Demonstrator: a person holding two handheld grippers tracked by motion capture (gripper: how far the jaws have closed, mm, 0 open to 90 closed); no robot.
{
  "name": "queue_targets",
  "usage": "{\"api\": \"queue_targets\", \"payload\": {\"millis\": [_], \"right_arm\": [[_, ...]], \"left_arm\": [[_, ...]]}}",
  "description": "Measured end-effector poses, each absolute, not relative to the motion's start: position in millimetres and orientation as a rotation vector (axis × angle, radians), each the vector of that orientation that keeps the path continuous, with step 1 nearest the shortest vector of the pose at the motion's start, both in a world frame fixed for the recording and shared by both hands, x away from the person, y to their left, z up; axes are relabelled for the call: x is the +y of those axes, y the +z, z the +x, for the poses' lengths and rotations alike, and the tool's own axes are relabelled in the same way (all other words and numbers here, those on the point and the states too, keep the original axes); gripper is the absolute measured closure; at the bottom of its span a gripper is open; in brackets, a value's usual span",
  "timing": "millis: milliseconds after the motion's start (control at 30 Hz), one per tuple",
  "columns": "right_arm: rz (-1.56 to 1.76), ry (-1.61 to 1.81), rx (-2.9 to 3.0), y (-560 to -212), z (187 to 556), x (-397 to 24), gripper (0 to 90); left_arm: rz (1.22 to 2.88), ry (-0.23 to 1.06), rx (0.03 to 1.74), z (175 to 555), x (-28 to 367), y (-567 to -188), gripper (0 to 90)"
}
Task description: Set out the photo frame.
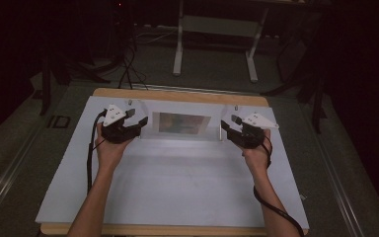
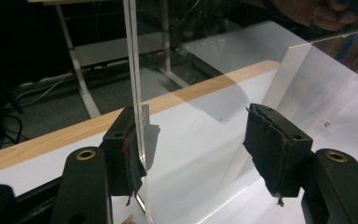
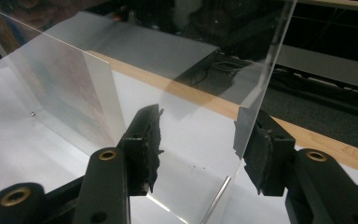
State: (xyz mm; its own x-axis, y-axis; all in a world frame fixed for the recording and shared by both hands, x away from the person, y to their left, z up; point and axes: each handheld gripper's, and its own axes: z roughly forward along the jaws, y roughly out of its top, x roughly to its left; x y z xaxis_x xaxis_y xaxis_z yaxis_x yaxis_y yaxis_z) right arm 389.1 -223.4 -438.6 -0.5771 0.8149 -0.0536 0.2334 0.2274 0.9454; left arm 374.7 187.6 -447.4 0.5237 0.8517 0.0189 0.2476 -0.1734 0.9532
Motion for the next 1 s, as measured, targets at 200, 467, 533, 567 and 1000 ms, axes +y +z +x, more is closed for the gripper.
{"api": "queue_targets", "payload": {"millis": [200, 467, 533, 567, 1000], "right_arm": [[0.996, 1.365, 1.934, -437.2, 392.8, -223.0, 49.8], [1.051, 1.413, 1.922, -429.7, 387.8, -229.9, 50.6], [1.055, 1.404, 1.934, -428.9, 386.3, -231.0, 50.6], [1.063, 1.402, 1.938, -428.4, 385.4, -231.3, 50.6], [1.138, 1.399, 1.961, -428.0, 376.2, -232.2, 50.6]], "left_arm": [[1.695, 0.729, 0.951, 376.0, 184.1, -445.5, 40.2], [1.702, 0.664, 0.987, 373.3, 180.3, -440.5, 40.3], [1.716, 0.646, 1.003, 372.7, 179.2, -438.2, 40.3], [1.721, 0.639, 1.008, 372.3, 178.8, -437.1, 40.3], [1.768, 0.568, 1.062, 368.0, 178.7, -427.7, 40.2]]}}
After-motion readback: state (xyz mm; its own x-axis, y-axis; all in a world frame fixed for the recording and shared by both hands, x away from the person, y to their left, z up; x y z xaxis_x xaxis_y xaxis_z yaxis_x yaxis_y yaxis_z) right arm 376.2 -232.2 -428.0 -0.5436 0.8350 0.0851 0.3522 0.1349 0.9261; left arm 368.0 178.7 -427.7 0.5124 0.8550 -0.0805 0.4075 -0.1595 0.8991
